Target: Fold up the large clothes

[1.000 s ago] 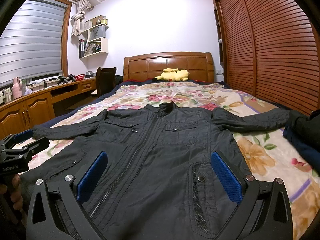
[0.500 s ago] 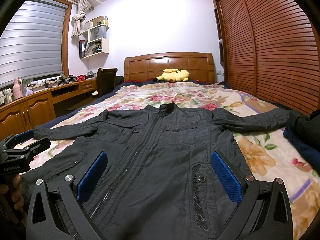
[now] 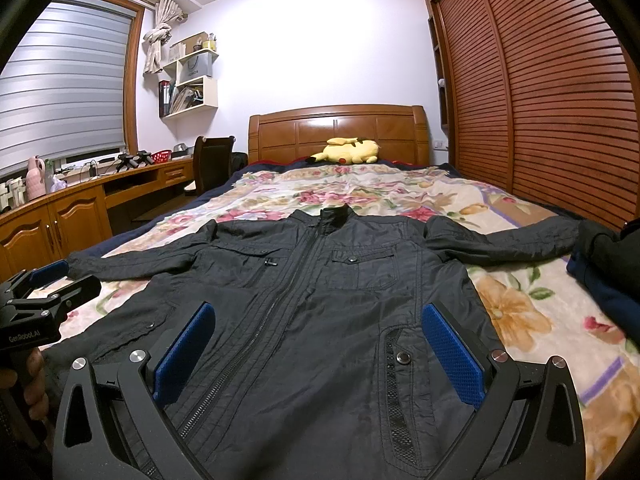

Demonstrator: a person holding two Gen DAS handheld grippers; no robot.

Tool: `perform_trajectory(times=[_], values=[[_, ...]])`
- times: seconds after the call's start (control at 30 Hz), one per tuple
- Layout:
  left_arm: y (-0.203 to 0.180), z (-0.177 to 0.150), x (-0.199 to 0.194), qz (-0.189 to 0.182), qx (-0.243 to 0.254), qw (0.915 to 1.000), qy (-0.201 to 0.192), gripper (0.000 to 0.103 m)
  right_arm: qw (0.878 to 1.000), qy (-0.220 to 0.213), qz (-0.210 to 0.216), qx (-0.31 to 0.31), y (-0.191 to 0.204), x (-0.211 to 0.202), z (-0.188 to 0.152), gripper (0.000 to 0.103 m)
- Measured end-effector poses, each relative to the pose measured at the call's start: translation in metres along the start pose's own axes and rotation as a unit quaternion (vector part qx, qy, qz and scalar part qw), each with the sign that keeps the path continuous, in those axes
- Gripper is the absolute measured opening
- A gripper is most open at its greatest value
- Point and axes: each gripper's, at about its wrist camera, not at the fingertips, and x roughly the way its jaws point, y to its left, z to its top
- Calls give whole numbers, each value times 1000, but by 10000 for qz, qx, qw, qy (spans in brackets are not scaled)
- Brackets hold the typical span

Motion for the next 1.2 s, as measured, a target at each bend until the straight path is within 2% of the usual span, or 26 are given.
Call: perform_trajectory(times=[0.43, 0.77, 0.97, 1.2], values=[[6, -2, -2, 108, 28, 9999, 54, 103, 9999, 85, 104, 2, 5, 3, 0, 103], [26, -8, -14, 288, 24, 9993, 229, 103, 9992, 194, 327, -105, 18, 16, 3, 103], [41, -20, -15, 372, -84, 9982, 462, 103, 9980, 260, 554, -184, 22, 24, 4, 103], [61, -24, -23, 453, -218, 9975, 497, 103, 9966, 318, 708, -278, 28, 32, 3, 103]])
